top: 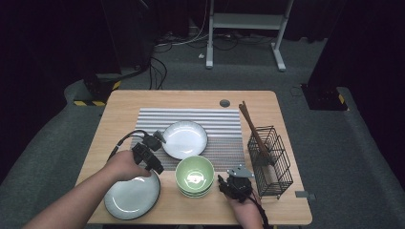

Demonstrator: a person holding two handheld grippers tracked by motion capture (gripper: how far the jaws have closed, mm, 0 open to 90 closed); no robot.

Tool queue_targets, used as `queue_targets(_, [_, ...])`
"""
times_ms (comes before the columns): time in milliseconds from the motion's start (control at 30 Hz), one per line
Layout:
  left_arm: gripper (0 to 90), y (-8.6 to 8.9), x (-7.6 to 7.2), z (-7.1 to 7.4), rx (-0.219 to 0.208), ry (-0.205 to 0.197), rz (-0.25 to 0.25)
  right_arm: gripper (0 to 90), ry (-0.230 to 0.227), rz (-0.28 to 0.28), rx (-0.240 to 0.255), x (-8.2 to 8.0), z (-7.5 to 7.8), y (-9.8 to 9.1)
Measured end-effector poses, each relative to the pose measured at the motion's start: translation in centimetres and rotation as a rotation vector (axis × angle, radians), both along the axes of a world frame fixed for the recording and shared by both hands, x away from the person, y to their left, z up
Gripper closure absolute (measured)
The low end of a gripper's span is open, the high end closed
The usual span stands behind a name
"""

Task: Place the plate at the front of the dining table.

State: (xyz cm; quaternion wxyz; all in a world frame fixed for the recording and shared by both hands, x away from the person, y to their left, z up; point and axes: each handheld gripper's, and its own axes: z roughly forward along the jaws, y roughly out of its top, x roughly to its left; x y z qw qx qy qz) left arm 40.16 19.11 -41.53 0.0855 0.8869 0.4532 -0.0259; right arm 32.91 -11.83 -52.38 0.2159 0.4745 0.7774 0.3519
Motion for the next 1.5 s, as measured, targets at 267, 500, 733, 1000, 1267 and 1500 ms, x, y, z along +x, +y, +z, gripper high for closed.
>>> queue_targets(267, [43.0, -0.1, 0.0, 0.7, -0.033, 0.020, -0.006, 45.1, 0.014, -0.004, -0.006, 0.1, 0.0, 0.1])
queue_targets(500, [43.0, -0.1, 0.1, 1.2, -0.082, 0.034, 0.017, 45.7, 0.016, -0.005, -0.003, 0.2, 0.0, 0.0])
queue_targets(733, [42.7, 0.0, 0.1, 1.9, -0.148, 0.049, 0.029, 45.8, 0.017, -0.006, -0.003, 0.2, 0.0, 0.0])
queue_targets(1000, [42.4, 0.0, 0.1, 2.6, -0.222, 0.064, 0.043, 45.9, 0.017, -0.008, -0.004, 0.2, -0.1, 0.1])
queue_targets(1267, [42.4, -0.6, 0.2, 3.4, -0.238, 0.057, 0.037, 45.9, 0.017, -0.009, -0.004, 0.2, -0.1, 0.1])
queue_targets(1500, [42.7, -1.5, 0.3, 3.8, -0.249, 0.069, 0.024, 46.0, 0.019, -0.008, -0.005, 0.2, 0.0, 0.1])
